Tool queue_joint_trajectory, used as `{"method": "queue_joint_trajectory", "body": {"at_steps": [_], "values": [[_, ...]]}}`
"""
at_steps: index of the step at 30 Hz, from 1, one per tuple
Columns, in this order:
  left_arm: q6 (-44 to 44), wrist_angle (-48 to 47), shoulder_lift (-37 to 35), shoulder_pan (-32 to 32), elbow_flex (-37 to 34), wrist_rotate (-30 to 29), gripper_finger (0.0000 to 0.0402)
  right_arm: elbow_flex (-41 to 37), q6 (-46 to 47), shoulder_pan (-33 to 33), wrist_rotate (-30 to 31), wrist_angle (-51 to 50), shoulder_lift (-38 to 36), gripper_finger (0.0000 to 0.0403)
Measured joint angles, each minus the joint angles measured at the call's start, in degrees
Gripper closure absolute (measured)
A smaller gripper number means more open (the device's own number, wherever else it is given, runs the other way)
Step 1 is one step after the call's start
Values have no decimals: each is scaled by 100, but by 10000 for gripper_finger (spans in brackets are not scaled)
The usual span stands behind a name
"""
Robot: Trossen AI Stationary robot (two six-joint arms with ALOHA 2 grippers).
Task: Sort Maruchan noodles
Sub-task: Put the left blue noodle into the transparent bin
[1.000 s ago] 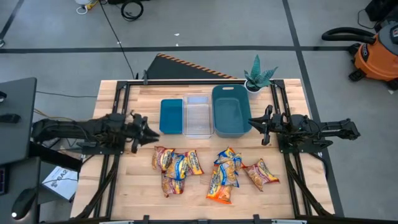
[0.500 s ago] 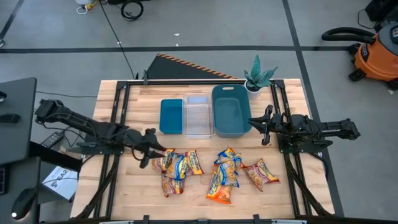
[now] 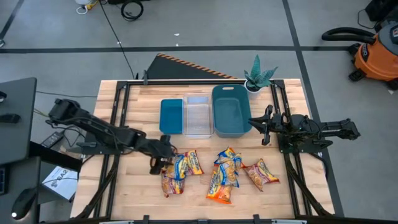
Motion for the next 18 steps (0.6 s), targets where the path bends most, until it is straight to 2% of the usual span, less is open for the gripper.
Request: {"method": "queue_joint_trajectory", "body": {"at_steps": [5,9,18], "values": [[525,-31,95,0,47,-4,217,2,0,0,0,0,0,341],[544,-19,74,0,47,-35,234,0,0,0,2,17,1,341],[376,-37,73,37,47,-39,329,0,1,0,1,17,1,341]]}}
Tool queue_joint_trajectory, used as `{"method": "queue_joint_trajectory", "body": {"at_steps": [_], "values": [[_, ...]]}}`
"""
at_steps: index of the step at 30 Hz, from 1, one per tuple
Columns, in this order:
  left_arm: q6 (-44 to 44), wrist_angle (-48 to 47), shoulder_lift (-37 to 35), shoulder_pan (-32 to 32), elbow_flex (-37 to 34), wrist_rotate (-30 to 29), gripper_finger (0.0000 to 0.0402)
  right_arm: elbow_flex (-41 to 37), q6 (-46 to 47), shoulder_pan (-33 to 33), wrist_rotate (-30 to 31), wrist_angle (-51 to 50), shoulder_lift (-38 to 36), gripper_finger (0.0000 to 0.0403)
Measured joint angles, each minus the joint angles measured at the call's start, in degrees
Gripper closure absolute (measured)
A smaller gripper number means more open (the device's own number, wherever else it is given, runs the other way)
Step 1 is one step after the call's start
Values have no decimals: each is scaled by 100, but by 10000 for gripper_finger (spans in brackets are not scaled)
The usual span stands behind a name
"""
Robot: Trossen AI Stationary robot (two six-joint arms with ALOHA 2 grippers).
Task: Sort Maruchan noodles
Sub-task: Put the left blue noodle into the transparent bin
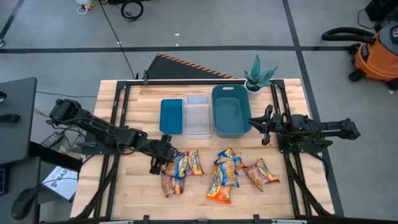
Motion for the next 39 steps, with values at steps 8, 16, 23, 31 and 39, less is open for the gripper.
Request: {"method": "queue_joint_trajectory", "body": {"at_steps": [8,16,23,31,39], "values": [[-313,-128,-95,26,160,1,393,2,0,-2,1,0,0,341],[82,-1444,-359,404,1470,-186,397,0,-1,-1,-1,6,1,341],[733,-1269,-339,1232,2059,-712,398,0,-1,-2,1,42,1,341],[986,43,-136,2595,1611,-668,397,1,0,0,1,41,-1,341],[882,724,763,3041,1288,728,386,0,1,0,1,37,25,341]]}}
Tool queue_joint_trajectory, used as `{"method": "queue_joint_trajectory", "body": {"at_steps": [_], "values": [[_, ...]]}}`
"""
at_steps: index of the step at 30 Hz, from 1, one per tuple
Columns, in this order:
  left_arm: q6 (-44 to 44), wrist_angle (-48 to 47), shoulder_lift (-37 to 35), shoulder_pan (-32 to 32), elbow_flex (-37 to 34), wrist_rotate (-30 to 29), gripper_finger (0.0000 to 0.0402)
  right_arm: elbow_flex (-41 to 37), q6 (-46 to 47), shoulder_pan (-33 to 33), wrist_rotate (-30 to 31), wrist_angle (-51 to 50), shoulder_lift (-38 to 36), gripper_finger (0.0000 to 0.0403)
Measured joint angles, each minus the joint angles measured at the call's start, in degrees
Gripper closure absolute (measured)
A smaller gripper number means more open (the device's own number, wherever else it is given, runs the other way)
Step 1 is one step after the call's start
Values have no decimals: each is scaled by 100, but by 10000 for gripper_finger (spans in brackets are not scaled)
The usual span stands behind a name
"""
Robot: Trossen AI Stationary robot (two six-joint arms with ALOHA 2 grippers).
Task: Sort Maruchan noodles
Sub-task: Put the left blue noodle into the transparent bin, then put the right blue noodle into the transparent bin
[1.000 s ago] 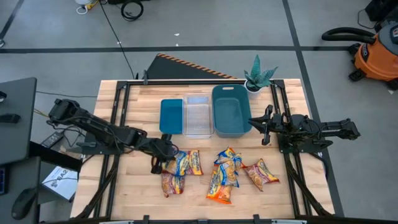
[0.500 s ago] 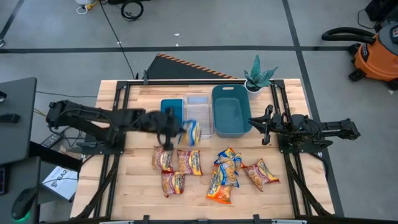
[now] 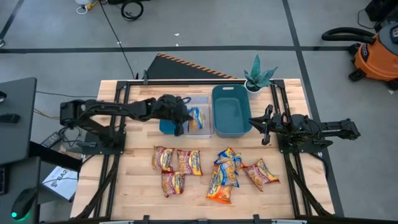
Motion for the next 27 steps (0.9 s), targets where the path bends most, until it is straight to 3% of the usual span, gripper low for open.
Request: {"method": "queue_joint_trajectory", "body": {"at_steps": [3,9,13,17,22,27], "values": [[-2,-92,170,-89,152,189,367,2,-2,0,-2,7,0,341],[150,-602,206,-195,539,-287,267,2,0,0,0,3,0,341],[-42,-124,349,-573,608,210,222,0,0,0,0,9,-2,341],[-297,328,726,-1198,620,303,216,2,-2,0,0,7,-2,341],[-411,457,1417,-1858,1195,80,227,0,0,-2,-2,8,-2,341],[435,431,2097,-2320,1922,-517,229,0,0,0,0,33,-2,341]]}}
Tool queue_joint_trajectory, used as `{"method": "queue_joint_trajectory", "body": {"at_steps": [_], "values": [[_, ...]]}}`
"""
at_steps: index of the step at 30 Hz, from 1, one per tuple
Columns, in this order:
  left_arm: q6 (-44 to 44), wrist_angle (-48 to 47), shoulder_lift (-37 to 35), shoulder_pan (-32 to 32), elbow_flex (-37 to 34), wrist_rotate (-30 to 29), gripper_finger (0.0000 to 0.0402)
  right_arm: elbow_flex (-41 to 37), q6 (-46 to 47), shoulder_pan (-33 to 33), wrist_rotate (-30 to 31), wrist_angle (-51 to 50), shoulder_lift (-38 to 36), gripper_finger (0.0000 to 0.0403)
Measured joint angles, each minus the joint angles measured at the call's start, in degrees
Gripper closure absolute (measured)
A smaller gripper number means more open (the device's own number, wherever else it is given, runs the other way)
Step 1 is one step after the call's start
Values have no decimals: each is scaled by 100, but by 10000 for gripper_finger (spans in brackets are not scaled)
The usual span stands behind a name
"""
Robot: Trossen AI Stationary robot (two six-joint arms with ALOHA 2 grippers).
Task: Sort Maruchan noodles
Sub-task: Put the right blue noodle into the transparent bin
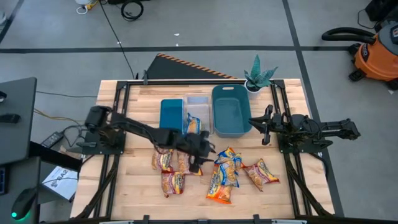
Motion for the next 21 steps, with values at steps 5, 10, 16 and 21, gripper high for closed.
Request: {"method": "queue_joint_trajectory", "body": {"at_steps": [5,10,16,21], "values": [[196,-81,557,-169,471,-162,230,2,-2,-2,0,11,0,341],[196,138,879,-191,584,18,230,2,0,0,0,62,0,341],[88,367,1015,-211,583,336,230,0,0,-1,0,81,1,341],[51,486,1015,-225,587,338,260,0,0,0,0,120,0,341]]}}
